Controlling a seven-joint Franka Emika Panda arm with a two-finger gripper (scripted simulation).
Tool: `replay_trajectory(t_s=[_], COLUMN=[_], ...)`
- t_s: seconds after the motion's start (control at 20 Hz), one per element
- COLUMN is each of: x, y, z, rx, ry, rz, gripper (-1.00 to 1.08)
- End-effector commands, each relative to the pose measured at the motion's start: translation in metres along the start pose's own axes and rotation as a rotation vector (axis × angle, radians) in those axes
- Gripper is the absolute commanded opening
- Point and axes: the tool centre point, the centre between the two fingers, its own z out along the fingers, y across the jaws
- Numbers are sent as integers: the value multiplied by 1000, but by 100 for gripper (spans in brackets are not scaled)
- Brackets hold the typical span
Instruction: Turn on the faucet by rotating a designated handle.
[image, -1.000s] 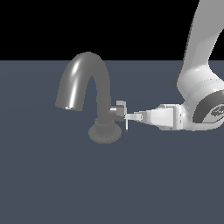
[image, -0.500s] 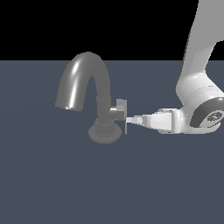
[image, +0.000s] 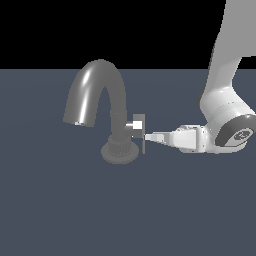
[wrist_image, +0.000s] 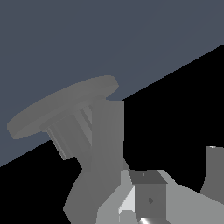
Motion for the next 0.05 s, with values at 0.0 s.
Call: replay_trajectory(t_s=[0.0], x=[49], y=[-30], z=[5], rx=[56], ry=[19], rz=[59], gripper=[-100])
